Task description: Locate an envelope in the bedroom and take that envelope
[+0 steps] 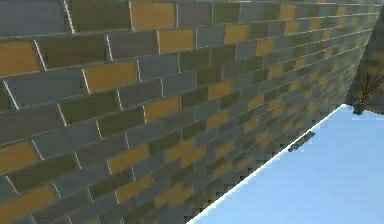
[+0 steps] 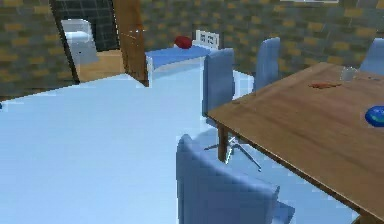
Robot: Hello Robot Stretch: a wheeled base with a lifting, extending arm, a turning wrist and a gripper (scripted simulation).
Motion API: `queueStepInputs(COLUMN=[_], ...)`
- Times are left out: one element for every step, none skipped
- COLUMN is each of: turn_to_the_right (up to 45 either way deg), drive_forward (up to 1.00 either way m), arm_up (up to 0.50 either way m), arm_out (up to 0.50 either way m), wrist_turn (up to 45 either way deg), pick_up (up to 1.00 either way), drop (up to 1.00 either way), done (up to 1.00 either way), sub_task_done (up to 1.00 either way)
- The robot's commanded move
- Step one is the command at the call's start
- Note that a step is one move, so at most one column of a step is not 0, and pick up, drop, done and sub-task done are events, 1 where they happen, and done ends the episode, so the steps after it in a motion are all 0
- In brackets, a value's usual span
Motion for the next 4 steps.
queueStepInputs(turn_to_the_right=[24.0,0.0,45.0,6.0], drive_forward=[0.0,0.65,0.0,0.0], arm_up=[0.0,0.0,0.0,0.0], arm_out=[0.0,0.0,0.0,0.0], wrist_turn=[0.0,0.0,0.0,0.0], pick_up=[0.0,0.0,0.0,0.0], drop=[0.0,0.0,0.0,0.0], done=[0.0,0.0,0.0,0.0], sub_task_done=[0.0,0.0,0.0,0.0])
